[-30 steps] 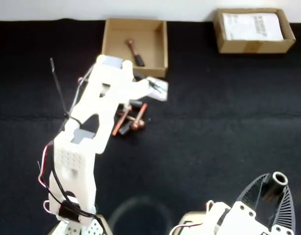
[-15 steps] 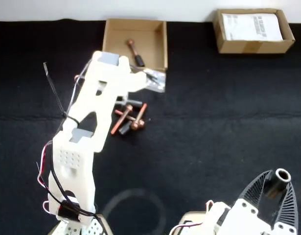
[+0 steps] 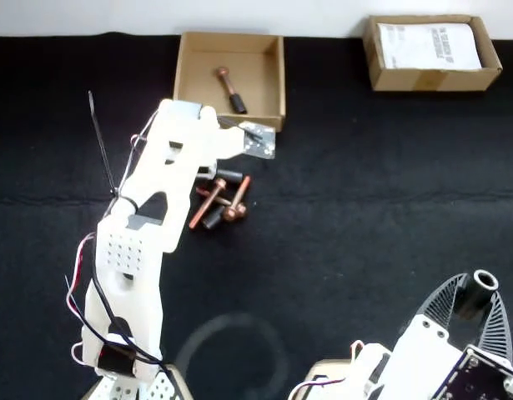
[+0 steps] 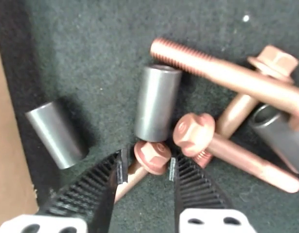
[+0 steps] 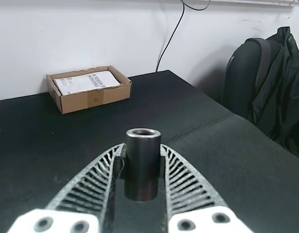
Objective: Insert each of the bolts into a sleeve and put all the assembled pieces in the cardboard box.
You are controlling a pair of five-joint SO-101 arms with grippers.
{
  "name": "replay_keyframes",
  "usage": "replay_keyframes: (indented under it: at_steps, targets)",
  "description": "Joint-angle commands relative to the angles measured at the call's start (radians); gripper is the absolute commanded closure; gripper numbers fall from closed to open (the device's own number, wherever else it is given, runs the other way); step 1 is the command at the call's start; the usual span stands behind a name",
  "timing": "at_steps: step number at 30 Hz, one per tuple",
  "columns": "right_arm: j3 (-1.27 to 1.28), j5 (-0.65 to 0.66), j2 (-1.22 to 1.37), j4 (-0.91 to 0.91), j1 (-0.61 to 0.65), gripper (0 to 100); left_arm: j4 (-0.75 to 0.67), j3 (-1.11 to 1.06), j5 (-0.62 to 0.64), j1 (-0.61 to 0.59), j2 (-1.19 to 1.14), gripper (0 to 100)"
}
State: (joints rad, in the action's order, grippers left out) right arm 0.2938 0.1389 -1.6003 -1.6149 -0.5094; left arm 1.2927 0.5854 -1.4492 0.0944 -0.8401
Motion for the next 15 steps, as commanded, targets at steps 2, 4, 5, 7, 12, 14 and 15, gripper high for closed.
replay_keyframes:
  at_steps: [2,4,5,7,12,14,15]
  targets:
    - [0.002,0.008,0.002,0.025,-0.012,99.2,-0.028,0.044,-0.092,-0.031,-0.036,85]
    - [0.002,0.008,0.002,0.025,-0.012,99.2,-0.025,0.071,-0.089,-0.038,-0.058,85]
    - [0.001,0.008,0.002,0.025,-0.012,99.2,-0.025,0.084,-0.087,-0.041,-0.067,87]
    - [-0.004,0.008,0.002,0.025,-0.012,99.2,-0.023,0.101,-0.084,-0.045,-0.079,94]
    - [-0.005,0.003,0.002,0.021,-0.012,99.2,0.072,0.107,-0.084,-0.039,-0.059,99]
    - [-0.005,0.003,0.001,0.019,-0.012,99.2,0.127,0.107,-0.055,-0.022,-0.036,99]
    - [-0.005,0.003,0.001,0.018,-0.012,99.2,0.150,0.107,-0.017,-0.012,-0.022,99]
